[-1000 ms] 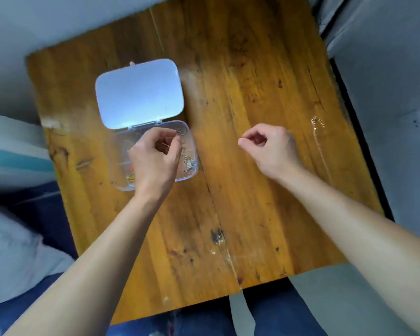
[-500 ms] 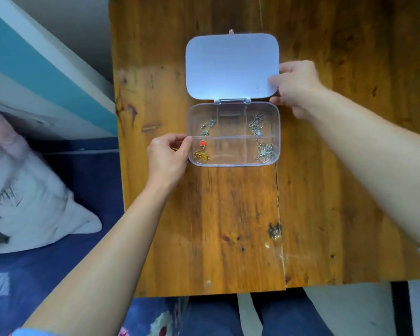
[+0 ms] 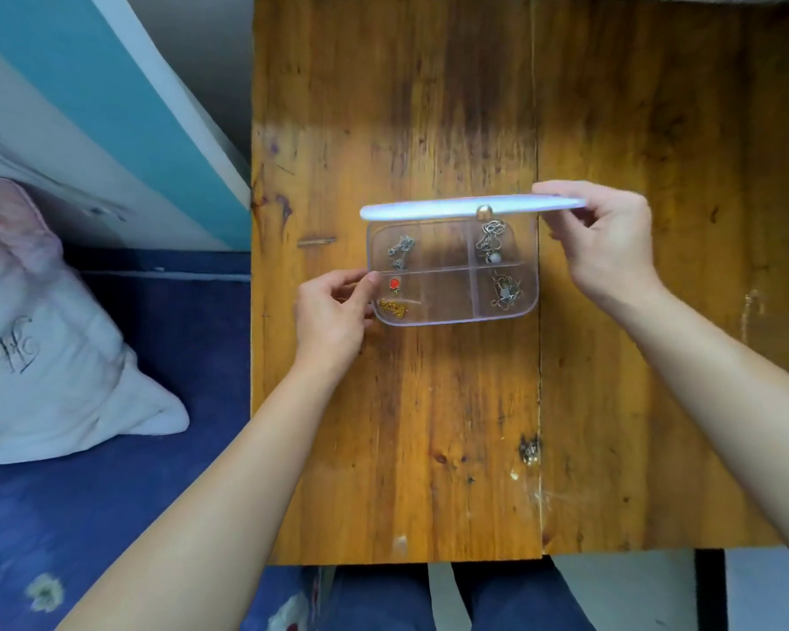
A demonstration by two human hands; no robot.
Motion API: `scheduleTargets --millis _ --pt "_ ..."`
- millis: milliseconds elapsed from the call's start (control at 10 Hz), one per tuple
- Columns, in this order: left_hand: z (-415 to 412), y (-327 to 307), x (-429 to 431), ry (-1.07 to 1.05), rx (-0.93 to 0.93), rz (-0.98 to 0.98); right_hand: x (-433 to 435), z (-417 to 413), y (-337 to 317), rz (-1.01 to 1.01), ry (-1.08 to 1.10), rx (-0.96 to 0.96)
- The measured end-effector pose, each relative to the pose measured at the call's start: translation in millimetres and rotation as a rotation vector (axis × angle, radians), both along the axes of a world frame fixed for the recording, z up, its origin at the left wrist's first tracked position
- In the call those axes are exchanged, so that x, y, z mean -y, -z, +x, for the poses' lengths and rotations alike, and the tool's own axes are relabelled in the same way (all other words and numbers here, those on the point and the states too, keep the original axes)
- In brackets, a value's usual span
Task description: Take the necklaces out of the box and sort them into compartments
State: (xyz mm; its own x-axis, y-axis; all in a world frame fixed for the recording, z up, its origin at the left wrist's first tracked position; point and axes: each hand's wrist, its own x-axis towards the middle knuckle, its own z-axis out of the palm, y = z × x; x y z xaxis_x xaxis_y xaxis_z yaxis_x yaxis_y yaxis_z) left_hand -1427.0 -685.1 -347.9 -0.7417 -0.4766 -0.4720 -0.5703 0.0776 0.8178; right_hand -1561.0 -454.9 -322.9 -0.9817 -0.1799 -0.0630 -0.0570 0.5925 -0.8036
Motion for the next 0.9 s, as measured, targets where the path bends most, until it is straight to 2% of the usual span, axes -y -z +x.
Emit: scheduleTargets --millis 100,300,400,500,600,700,800,900 --pt "1 3 -3 -0.012 0.024 -0.044 -12 20 8 0.106 -0.087 -0.073" --pt "-3 -6 -11 -0.101 0.032 0.058 -20 39 13 0.346 -0.283 -0.216" --pt "-1 -2 -15 -0.034 0.007 -0.02 -24 46 18 0.437 -0.329 -0.206" --pt "2 6 -19 0.12 -0.005 -0.233 -23 55 20 0.476 -0.343 -0.167" --pt "4 13 -19 0.298 -0.009 -0.524 -20 63 22 0.512 -0.317 -0.132" --pt "8 27 -11 0.432 0.053 -0.693 -16 68 23 0.546 -0.298 -0.073" --pt "10 36 -7 0.461 0.055 -0.761 -15 66 20 0.53 -0.299 -0.042" --pt "9 37 -13 0.433 0.062 -0.74 -19 55 9 0.53 -0.269 -0.018"
